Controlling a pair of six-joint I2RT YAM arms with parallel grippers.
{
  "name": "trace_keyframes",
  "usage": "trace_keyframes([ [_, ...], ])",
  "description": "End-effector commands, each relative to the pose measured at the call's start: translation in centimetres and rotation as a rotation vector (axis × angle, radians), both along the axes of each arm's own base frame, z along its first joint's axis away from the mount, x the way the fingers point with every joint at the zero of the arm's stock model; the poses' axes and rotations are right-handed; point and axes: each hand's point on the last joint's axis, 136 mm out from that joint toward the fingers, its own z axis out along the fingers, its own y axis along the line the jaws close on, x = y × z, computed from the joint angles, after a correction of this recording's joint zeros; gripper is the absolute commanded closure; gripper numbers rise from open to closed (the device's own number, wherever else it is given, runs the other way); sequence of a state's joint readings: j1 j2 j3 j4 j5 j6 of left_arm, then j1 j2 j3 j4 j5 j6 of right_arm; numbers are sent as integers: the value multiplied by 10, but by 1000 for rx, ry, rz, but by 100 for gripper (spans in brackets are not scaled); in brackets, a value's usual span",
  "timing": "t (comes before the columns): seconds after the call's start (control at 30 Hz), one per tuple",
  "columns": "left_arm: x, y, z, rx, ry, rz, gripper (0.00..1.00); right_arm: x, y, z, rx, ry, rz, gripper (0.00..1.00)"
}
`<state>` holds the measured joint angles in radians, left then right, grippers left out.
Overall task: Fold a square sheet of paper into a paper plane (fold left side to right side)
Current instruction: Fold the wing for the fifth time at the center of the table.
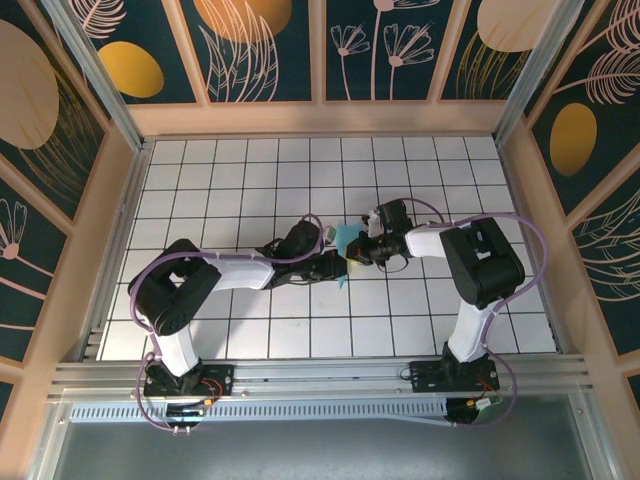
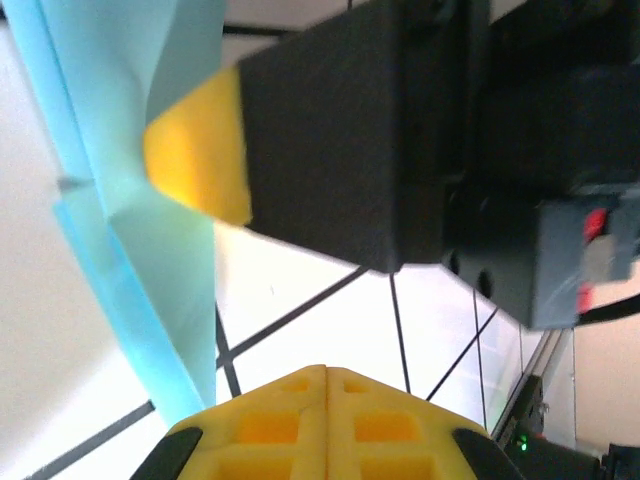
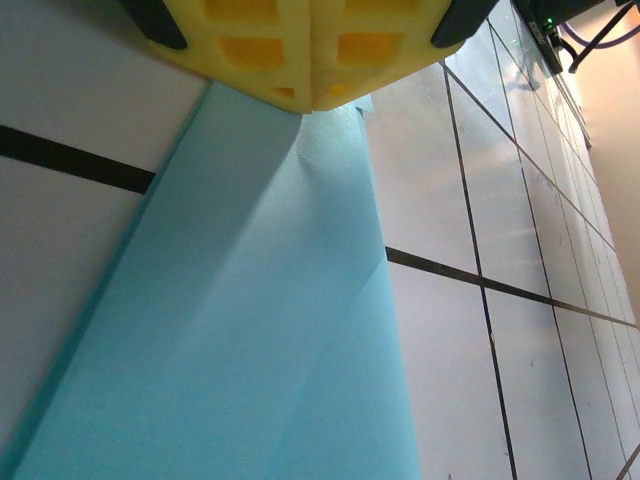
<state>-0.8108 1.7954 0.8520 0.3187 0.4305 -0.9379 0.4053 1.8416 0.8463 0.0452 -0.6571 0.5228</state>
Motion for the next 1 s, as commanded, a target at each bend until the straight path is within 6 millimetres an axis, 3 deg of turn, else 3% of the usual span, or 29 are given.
trace_keyframes([
  [0.0,-5,-7,3,-61,35,-21,94,-29,-32,-50,-174,154,-32,100],
  [0.97,-20,-5,-32,-12,110,-49,94,-28,-34,-52,-196,152,-37,100],
])
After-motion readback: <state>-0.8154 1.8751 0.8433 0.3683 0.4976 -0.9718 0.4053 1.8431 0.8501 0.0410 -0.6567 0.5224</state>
